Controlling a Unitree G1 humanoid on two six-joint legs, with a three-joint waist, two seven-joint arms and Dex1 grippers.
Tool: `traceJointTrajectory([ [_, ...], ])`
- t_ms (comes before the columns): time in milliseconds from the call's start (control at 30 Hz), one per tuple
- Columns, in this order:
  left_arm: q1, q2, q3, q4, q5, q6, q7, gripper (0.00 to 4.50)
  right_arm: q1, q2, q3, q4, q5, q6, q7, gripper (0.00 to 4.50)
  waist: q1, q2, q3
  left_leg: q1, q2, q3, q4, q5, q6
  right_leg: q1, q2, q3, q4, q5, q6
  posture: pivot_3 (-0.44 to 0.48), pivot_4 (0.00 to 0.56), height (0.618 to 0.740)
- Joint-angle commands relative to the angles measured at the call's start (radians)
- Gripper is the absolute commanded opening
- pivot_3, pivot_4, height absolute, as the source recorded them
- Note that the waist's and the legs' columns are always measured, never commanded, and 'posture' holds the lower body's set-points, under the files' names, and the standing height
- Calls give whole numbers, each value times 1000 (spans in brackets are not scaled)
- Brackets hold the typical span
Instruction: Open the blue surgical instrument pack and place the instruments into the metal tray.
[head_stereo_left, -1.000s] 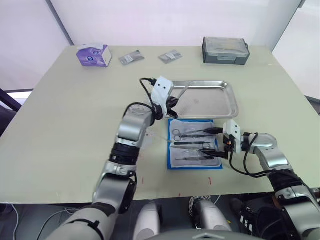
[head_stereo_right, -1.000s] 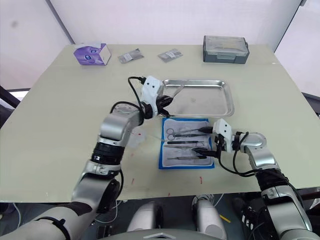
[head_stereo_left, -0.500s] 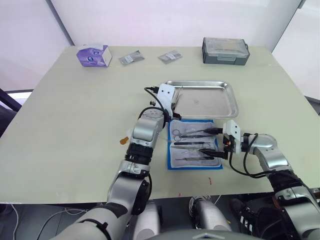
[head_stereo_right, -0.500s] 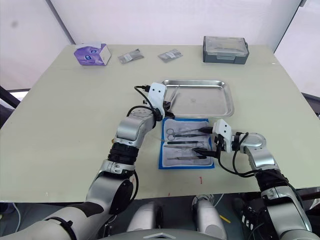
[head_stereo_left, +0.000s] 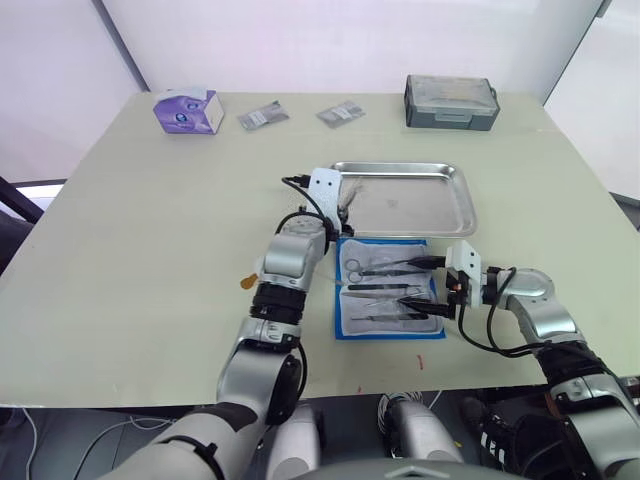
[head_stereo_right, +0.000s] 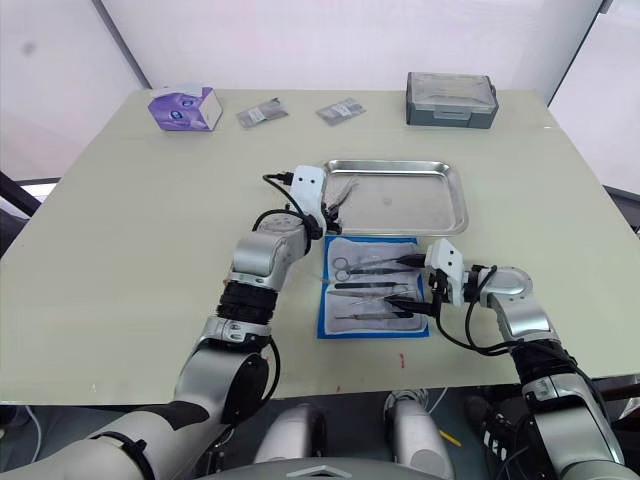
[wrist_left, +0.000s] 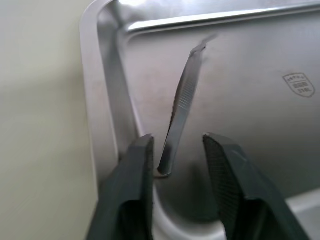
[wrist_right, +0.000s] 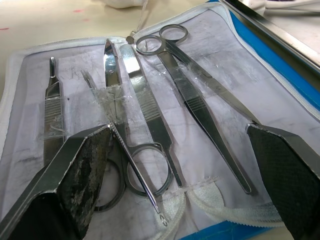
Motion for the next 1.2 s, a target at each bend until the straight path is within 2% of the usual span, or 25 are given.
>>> traceJointTrajectory([
  [33, -17, 7, -8, -46, 0, -10, 1, 1664, 71, 2, 79, 86, -85, 40, -12, 4500, 0, 0, 0, 0, 0, 0, 0, 0, 0, 0, 0, 0, 0, 0, 0, 0, 150, 731],
  [300, -25, 24, -2, -116, -32, -53, -49, 1664, 70, 6, 80, 88, -84, 41, -14, 4500, 0, 0, 0, 0, 0, 0, 0, 0, 0, 0, 0, 0, 0, 0, 0, 0, 150, 731],
  [500, -35, 96, -9, -118, -71, -131, -187, 1664, 68, 9, 80, 91, -84, 40, -14, 4500, -2, 0, 0, 1, 0, 0, -1, 0, 0, 0, 0, 0, 0, 0, 0, 0, 150, 731],
  [533, -36, 114, -8, -100, -81, -166, -226, 1664, 68, 10, 80, 91, -84, 40, -15, 4500, -2, 0, 0, 1, 0, 0, -1, 0, 0, 0, 0, 0, 0, 0, 0, 0, 150, 731],
  [633, -24, 227, -33, -29, -147, -360, -547, 1664, 71, 12, 81, 90, -84, 38, -16, 4500, -3, 0, 0, 1, 0, 1, -2, 0, 0, 0, 0, 0, 0, 0, 0, 0, 150, 731],
  [700, -18, 287, -63, 14, -165, -451, -711, 1664, 70, 14, 80, 92, -85, 39, -17, 4500, -4, 0, 0, 2, 0, 1, -3, 0, -1, 0, 0, 1, 0, 0, 0, 0, 150, 731],
  [867, -13, 368, -126, 80, -184, -537, -978, 1664, 69, 16, 80, 92, -85, 39, -19, 4500, -2, -1, 0, 2, 0, 1, -3, 0, -1, 0, 0, 0, -1, -1, -1, 0, 150, 731],
  [1000, -3, 400, -187, 116, -162, -603, -1116, 1664, 69, 16, 79, 92, -85, 39, -21, 4500, -4, -1, 0, 2, 0, 1, -4, 0, -1, 0, 1, 1, -1, -1, -2, 0, 150, 731],
  [1200, 11, 409, -275, 130, -113, -653, -1210, 1664, 76, 11, 75, 82, -83, 42, -23, 4500, -3, -1, 0, 2, 0, 1, -4, 0, 0, 0, 1, 1, -1, -1, -2, 0, 150, 731],
])
